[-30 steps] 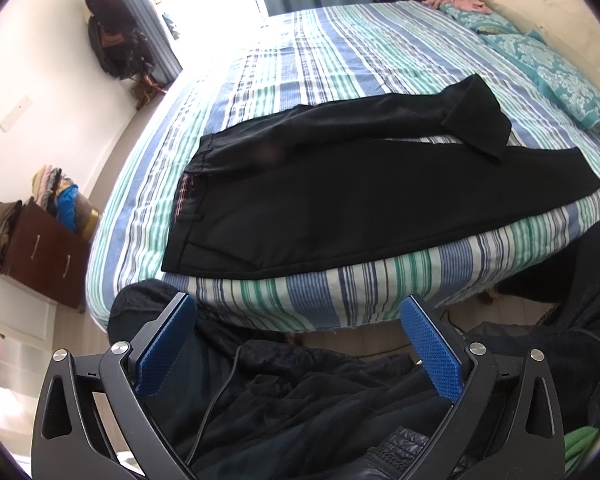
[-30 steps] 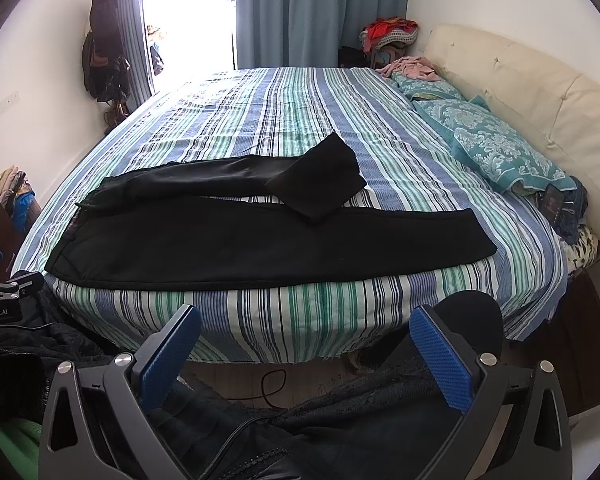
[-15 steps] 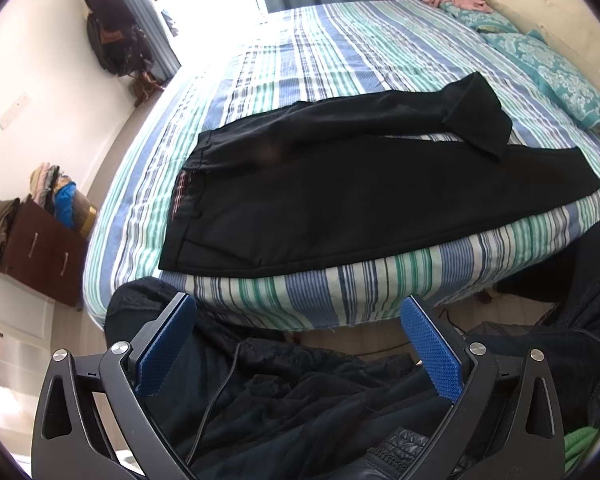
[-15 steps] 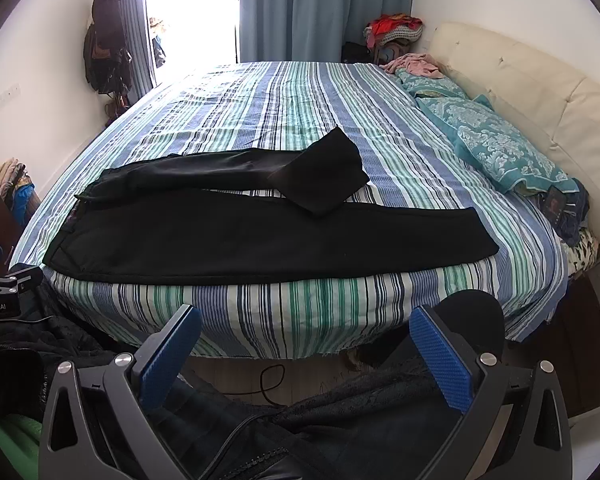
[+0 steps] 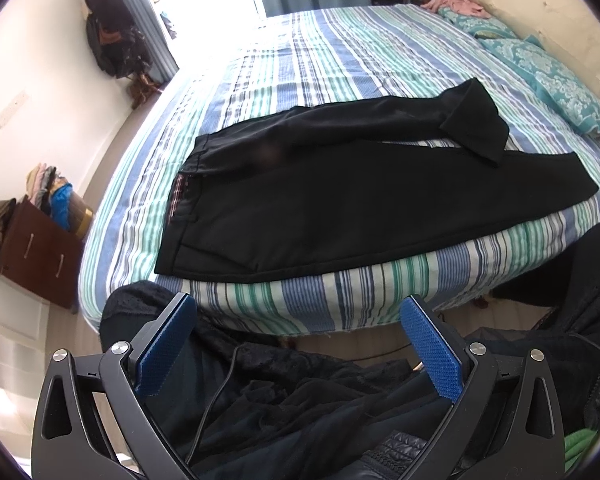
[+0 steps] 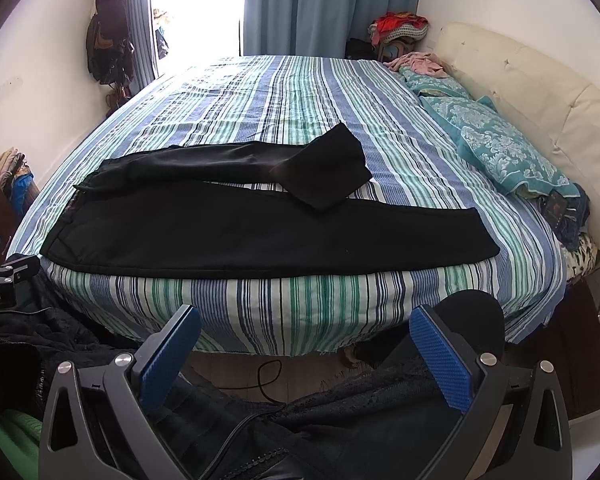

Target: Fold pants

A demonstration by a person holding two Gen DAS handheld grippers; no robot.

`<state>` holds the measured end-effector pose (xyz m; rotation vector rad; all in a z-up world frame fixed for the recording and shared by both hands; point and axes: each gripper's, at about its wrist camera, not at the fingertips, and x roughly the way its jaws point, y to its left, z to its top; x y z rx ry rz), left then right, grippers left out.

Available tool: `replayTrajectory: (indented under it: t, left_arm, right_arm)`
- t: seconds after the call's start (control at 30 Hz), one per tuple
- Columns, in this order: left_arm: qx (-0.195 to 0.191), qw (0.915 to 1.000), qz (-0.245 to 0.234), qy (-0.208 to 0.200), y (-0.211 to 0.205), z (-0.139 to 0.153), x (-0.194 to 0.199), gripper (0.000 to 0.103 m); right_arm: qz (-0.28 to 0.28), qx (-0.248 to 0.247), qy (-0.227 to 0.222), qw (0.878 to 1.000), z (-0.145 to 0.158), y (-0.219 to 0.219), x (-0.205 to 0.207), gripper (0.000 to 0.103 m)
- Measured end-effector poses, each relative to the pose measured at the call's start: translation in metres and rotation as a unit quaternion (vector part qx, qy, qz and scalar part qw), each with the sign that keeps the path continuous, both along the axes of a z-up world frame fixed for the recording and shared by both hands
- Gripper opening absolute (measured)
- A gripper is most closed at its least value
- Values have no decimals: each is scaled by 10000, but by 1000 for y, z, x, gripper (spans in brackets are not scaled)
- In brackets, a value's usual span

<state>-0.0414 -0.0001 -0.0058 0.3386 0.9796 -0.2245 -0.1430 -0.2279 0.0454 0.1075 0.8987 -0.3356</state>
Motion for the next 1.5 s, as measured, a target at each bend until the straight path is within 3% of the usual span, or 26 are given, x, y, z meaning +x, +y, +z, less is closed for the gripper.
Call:
replayTrajectory:
  t: [0.47,0.87,1.07,1.3,1.43,1.5]
  left_arm:
    - [-112,9999,11,-23,0,1,3,102]
    - [-407,9992,30,-53,5,5,6,102]
    - [-947,9954,18,-128,15,13,5,102]
    - [-843,9963,-62,-143,9,11,9,102]
    - [-791,9963,218,-258,15,11,28,102]
    - [-1006,9937,412,-260,22,15,39,102]
  right_arm:
    - [69,-338,16,9994,2,5,4,103]
    - [92,-207,69,9997,-2,3,6,103]
    - [131,-110,40,9998,-3,3,6,103]
    - [360,0,117,9993,-8,7,11,103]
    - [736,71,31,9973,-10,0,29,103]
    - [825,-93,-135,9965,-9,-11,47,103]
